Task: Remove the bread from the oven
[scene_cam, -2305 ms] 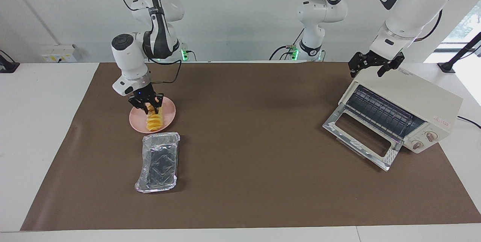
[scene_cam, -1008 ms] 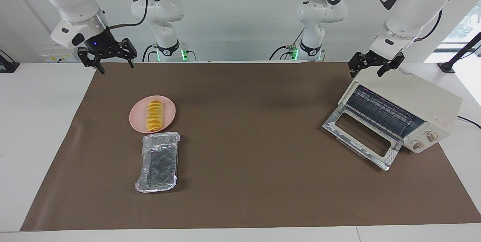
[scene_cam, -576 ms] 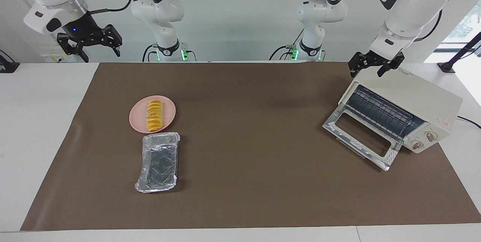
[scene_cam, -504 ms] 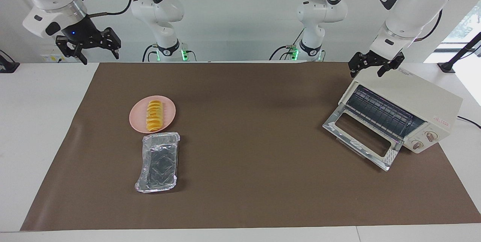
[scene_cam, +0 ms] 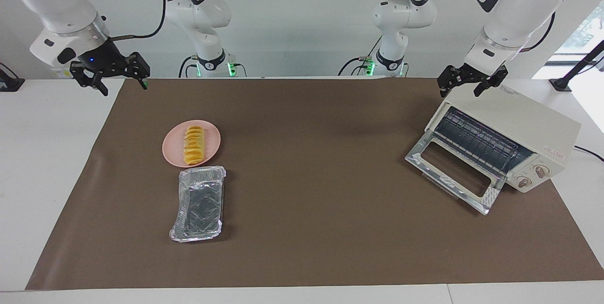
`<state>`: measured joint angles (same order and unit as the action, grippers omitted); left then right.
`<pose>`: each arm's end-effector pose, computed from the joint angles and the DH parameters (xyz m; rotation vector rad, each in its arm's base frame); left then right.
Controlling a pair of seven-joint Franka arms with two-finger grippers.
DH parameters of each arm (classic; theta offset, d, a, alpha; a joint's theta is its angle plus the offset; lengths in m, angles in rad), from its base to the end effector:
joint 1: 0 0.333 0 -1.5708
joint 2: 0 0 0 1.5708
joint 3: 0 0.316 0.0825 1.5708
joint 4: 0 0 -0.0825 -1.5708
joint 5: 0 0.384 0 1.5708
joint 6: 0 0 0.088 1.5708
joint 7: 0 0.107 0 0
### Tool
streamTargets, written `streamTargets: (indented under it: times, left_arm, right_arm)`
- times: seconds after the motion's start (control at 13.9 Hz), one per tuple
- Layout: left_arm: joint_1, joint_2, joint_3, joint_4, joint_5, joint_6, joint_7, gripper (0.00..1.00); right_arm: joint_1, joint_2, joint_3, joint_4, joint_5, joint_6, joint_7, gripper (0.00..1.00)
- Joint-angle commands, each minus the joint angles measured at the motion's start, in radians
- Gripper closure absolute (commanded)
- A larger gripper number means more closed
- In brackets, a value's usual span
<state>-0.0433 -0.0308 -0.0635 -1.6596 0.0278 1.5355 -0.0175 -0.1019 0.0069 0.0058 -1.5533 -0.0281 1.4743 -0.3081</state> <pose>0.5357 -0.0549 0.5968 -3.0998 0.1388 0.1418 0.5434 -0.0556 0.6209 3.1109 0.3286 -0.1405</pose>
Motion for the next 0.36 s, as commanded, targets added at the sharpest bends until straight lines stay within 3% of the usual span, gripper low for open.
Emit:
streamTargets:
  times: [0.0,0.29]
  left_arm:
    - [0.007,-0.018,0.001,-0.008,-0.014,0.002,-0.005,0.0]
    - [0.007,-0.018,0.001,-0.008,-0.014,0.002,-0.005,0.0]
  right_arm:
    - [-0.019,-0.025,0.017,-0.024,0.007,0.001,0.003,0.0]
    - [-0.021,-0.027,0.016,-0.025,0.004,0.001,0.003,0.0]
